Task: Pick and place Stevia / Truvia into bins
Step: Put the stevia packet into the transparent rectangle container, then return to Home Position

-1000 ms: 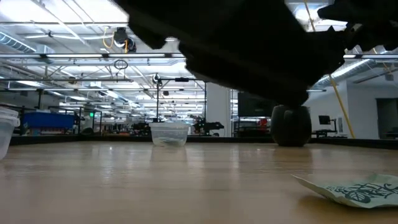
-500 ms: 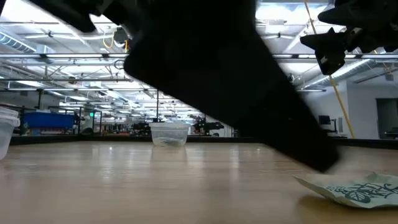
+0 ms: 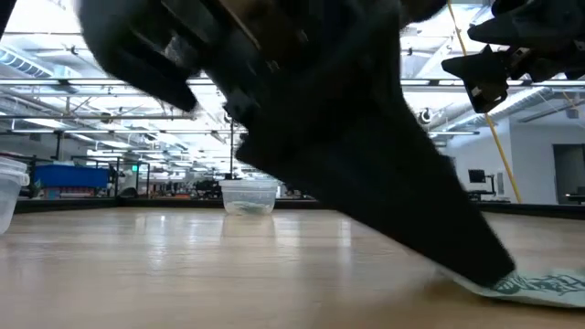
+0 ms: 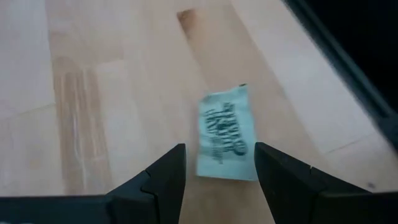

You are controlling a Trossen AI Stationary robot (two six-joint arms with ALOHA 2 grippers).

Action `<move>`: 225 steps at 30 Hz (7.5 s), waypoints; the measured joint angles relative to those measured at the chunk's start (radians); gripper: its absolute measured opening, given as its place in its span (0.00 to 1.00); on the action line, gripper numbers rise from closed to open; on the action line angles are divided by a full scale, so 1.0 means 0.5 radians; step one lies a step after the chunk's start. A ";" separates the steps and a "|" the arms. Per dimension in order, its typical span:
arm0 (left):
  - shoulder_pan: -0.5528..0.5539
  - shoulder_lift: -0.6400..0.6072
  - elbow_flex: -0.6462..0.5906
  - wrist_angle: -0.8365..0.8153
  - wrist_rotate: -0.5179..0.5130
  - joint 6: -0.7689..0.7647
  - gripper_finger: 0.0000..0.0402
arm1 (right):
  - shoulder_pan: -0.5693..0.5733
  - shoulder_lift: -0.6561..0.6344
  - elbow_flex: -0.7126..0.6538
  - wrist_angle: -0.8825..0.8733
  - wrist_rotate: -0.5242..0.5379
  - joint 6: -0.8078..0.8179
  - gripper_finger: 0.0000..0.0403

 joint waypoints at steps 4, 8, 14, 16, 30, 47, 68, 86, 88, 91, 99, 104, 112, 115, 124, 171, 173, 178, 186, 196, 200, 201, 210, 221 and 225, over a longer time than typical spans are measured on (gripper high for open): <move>0.023 0.041 0.003 0.039 0.070 -0.007 0.48 | 0.000 0.000 0.000 -0.007 0.002 -0.023 0.49; 0.034 0.060 0.005 0.055 0.125 -0.033 0.41 | -0.001 0.002 0.000 -0.024 0.012 -0.037 0.49; 0.034 0.069 0.004 0.101 0.112 -0.031 0.21 | -0.002 0.002 0.000 -0.054 0.044 -0.037 0.49; 0.037 0.070 0.004 0.098 0.097 -0.031 0.15 | -0.002 0.002 0.000 -0.052 0.044 -0.034 0.49; 0.088 0.010 0.001 -0.080 0.233 -0.030 0.01 | -0.002 0.002 0.000 -0.086 0.043 -0.031 0.49; 0.029 -0.329 -0.005 -0.441 0.001 0.066 0.01 | -0.002 0.002 0.000 -0.133 0.043 -0.030 0.49; -0.296 -0.868 -0.220 -1.103 -0.534 -0.337 0.00 | -0.001 0.003 0.000 -0.172 0.042 0.023 0.49; -1.007 -1.827 -1.260 -1.230 -1.183 -1.756 0.00 | -0.002 0.003 0.000 -0.192 0.046 0.011 0.49; -1.052 -1.833 -1.352 -1.196 -1.196 -1.838 0.00 | -0.004 0.003 0.000 -0.192 0.048 0.009 0.49; -1.077 -1.830 -1.506 -0.975 -1.180 -1.837 0.02 | -0.014 0.002 0.000 -0.191 0.049 0.016 0.49; -1.077 -1.830 -1.612 -0.777 -1.182 -1.824 0.06 | -0.014 0.003 0.000 -0.194 0.050 0.008 0.49; -1.074 -1.830 -1.612 -0.843 -1.193 -1.868 0.03 | -0.014 0.003 0.000 -0.204 0.050 0.008 0.49; -1.012 -1.845 -1.612 -0.843 -1.232 -1.721 0.05 | -0.014 0.003 -0.001 -0.207 0.050 0.008 0.49; -1.015 -1.941 -1.612 -0.850 -1.357 -1.629 0.09 | -0.014 0.003 0.000 -0.207 0.043 0.010 0.49; -1.052 -2.324 -1.612 -0.869 -1.707 -1.232 0.10 | -0.066 -0.001 0.000 -0.107 0.045 -0.058 0.49; 0.141 -4.491 -2.628 -0.631 -1.012 0.072 0.10 | -1.121 -1.202 -0.367 -0.615 -1.073 -0.425 0.49; 0.162 -4.490 -2.628 -0.648 -0.929 0.100 0.10 | -1.142 -1.249 -0.367 -0.675 -0.993 -0.428 0.49; 0.244 -4.490 -2.630 -0.657 -0.875 0.095 0.10 | -1.202 -1.373 -0.369 -0.869 -1.006 -0.422 0.49; 0.339 -4.490 -2.711 -0.360 -0.502 0.195 0.10 | -1.199 -1.440 -0.371 -1.025 -1.012 -0.367 0.49; 0.502 -4.490 -2.878 -0.095 -0.302 0.373 0.10 | -1.199 -1.440 -0.373 -1.158 -1.206 -0.231 0.49; 0.597 -4.488 -2.878 -0.112 -0.164 0.324 0.10 | -1.202 -1.456 -0.373 -1.106 -1.264 -0.338 0.49; 0.615 -4.486 -2.878 -0.113 -0.165 0.304 0.10 | -1.202 -1.458 -0.373 -1.083 -1.263 -0.345 0.49; 0.647 -4.470 -2.879 -0.077 -0.302 0.256 0.10 | -1.202 -1.445 -0.373 -1.057 -1.267 -0.359 0.49; 0.647 -4.470 -2.880 -0.064 -0.303 0.257 0.10 | -1.202 -1.445 -0.373 -1.057 -1.268 -0.359 0.49; 0.647 -4.469 -2.880 -0.063 -0.303 0.257 0.10 | -1.202 -1.445 -0.373 -1.057 -1.268 -0.359 0.49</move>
